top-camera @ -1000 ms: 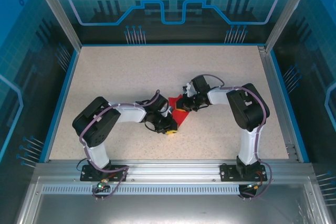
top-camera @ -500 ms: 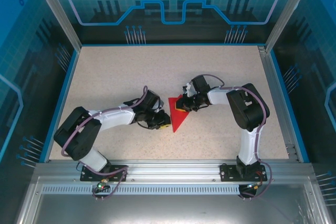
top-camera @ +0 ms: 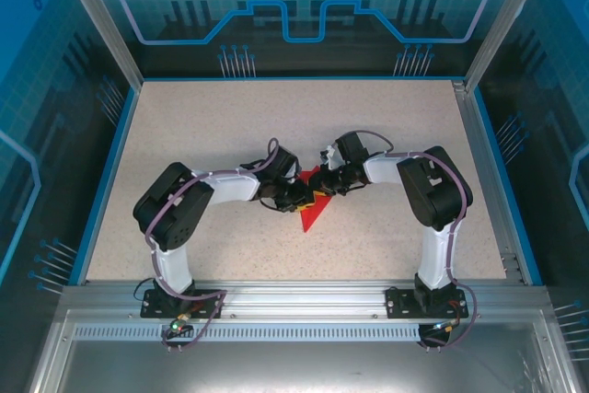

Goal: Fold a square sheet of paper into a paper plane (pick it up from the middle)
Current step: Fourth fold the wing at the center of the table.

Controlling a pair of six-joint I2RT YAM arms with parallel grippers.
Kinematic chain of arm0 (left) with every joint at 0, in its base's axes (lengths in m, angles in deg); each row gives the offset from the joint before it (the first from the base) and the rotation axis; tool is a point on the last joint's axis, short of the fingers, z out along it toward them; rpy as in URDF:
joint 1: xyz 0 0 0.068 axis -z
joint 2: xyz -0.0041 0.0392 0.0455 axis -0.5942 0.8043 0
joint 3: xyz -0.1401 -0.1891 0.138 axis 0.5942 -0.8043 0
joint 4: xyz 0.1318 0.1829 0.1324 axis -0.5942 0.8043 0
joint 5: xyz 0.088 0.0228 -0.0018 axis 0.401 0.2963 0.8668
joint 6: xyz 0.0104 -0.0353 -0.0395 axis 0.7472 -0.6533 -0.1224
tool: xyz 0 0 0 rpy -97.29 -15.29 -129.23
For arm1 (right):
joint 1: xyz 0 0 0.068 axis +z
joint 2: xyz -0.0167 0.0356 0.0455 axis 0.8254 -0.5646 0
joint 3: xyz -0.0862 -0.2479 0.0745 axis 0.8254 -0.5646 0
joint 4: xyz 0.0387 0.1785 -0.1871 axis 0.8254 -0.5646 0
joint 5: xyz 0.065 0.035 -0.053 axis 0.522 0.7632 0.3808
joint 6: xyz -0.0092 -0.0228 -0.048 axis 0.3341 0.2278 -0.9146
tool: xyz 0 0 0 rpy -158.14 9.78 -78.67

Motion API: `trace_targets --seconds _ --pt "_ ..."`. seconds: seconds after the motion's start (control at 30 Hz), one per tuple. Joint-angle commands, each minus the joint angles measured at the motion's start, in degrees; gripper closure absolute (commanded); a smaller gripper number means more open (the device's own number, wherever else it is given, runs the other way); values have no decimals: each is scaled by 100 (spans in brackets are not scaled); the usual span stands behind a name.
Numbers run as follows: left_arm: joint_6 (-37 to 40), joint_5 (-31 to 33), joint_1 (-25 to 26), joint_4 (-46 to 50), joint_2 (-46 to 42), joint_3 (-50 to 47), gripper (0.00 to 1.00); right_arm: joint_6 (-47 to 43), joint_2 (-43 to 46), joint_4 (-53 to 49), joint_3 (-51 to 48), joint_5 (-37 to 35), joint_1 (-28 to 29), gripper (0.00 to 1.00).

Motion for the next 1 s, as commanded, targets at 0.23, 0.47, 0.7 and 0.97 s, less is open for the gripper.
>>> trace_targets --seconds 0.23,0.47,0.7,0.97 --pt "847 -610 144 989 -121 -361 79 -30 -497 -514 -275 -722 -28 85" --pt "1206 -963 266 1385 -327 -621 79 -22 -538 -526 -242 -728 -32 85" --pt "1261 -907 405 1462 -456 -666 79 4 -521 -494 -272 -716 -26 84" --pt "1124 -339 297 1347 -1160 -673 80 -22 -492 -565 -184 -688 12 84"
